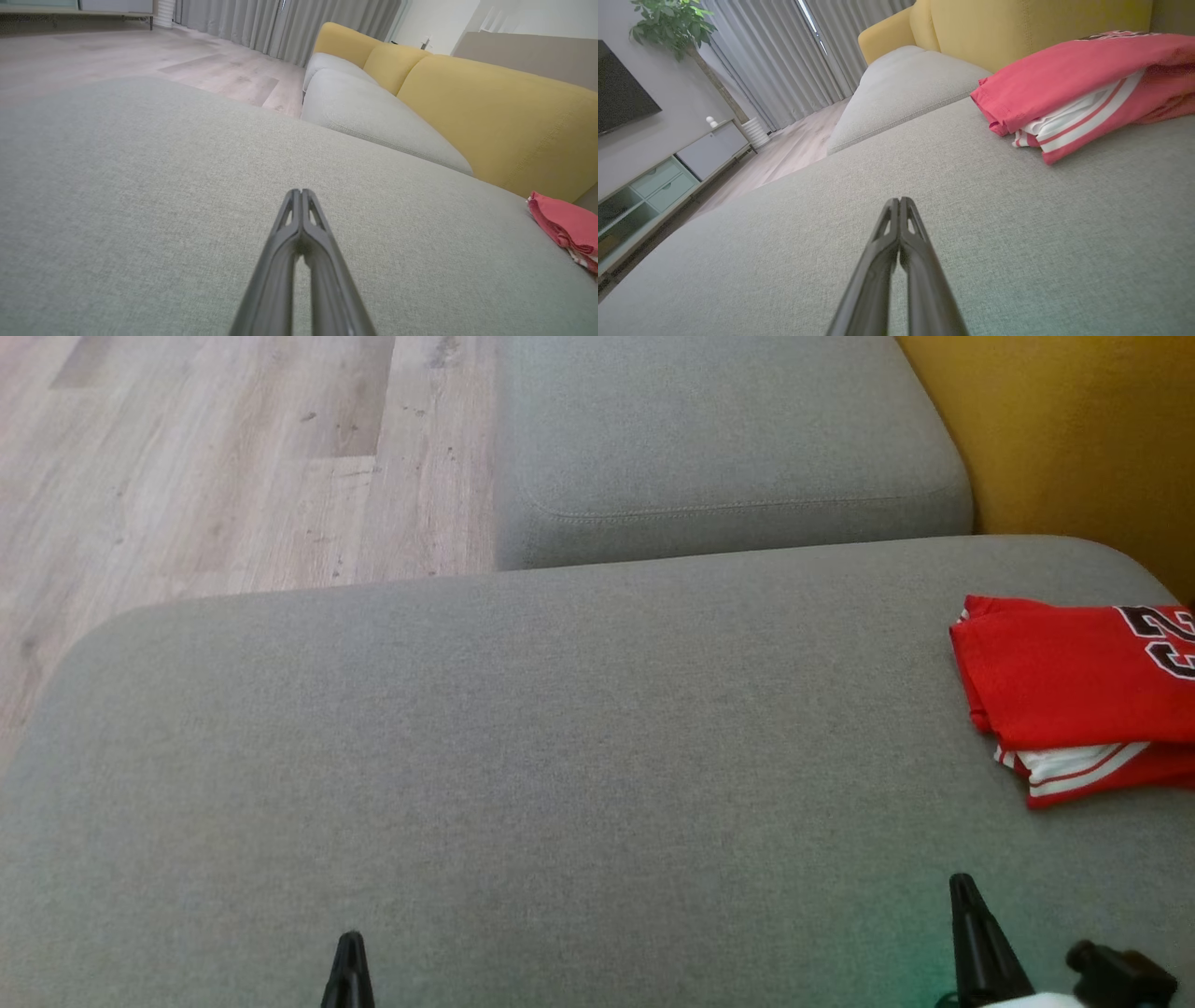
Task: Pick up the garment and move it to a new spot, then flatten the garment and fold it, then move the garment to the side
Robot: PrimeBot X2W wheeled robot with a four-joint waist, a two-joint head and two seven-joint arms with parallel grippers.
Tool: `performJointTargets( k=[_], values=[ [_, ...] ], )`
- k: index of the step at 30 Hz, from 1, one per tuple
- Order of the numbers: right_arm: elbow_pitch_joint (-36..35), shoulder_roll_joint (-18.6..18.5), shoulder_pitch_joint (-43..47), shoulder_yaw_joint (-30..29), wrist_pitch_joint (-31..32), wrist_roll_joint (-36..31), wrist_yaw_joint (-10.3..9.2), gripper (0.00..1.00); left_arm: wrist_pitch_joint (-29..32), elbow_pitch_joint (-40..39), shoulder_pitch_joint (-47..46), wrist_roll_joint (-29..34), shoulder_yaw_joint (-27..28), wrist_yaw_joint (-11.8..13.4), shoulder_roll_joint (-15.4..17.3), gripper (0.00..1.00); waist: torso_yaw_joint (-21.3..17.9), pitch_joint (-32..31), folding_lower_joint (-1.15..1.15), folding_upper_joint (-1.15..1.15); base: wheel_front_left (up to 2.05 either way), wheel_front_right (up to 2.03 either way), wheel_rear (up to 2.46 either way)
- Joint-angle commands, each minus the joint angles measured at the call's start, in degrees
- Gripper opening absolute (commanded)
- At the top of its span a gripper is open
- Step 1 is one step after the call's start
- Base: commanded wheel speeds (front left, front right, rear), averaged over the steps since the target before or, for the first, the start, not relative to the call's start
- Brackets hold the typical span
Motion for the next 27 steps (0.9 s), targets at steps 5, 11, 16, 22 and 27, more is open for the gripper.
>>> performJointTargets(
  k=[5,11,16,22,27],
  values=[
    [-1.71,-0.91,-3.53,-0.51,0.99,4.98,-0.01,0.0,0.94,-0.94,-4.07,-4.81,1.85,-1.06,0.69,0.0,-0.02,0.37,-0.01,0.0,0.0,0.0,0.0],
    [-1.65,-1.03,-4.66,-0.9,2.02,9.94,-0.01,0.0,1.93,-0.42,-5.45,-9.72,2.81,-1.91,0.84,0.0,-0.06,0.82,-0.01,0.0,0.0,0.0,0.0],
    [-1.62,-1.09,-5.3,-1.14,2.62,12.77,-0.01,0.0,2.51,-0.13,-6.21,-12.51,3.38,-2.39,0.91,0.0,-0.08,1.08,-0.01,0.0,0.0,0.0,0.0],
    [-1.56,-1.17,-6.27,-1.51,3.54,16.99,-0.02,0.0,3.4,0.33,-7.35,-16.67,4.25,-3.12,1.0,0.0,-0.11,1.47,-0.01,0.0,0.0,0.0,0.0],
    [-1.51,-1.22,-7.08,-1.83,4.31,20.49,-0.02,0.0,4.16,0.73,-8.32,-20.12,5.0,-3.72,1.06,0.0,-0.13,1.79,-0.01,0.0,0.0,0.0,0.0]
  ],
)
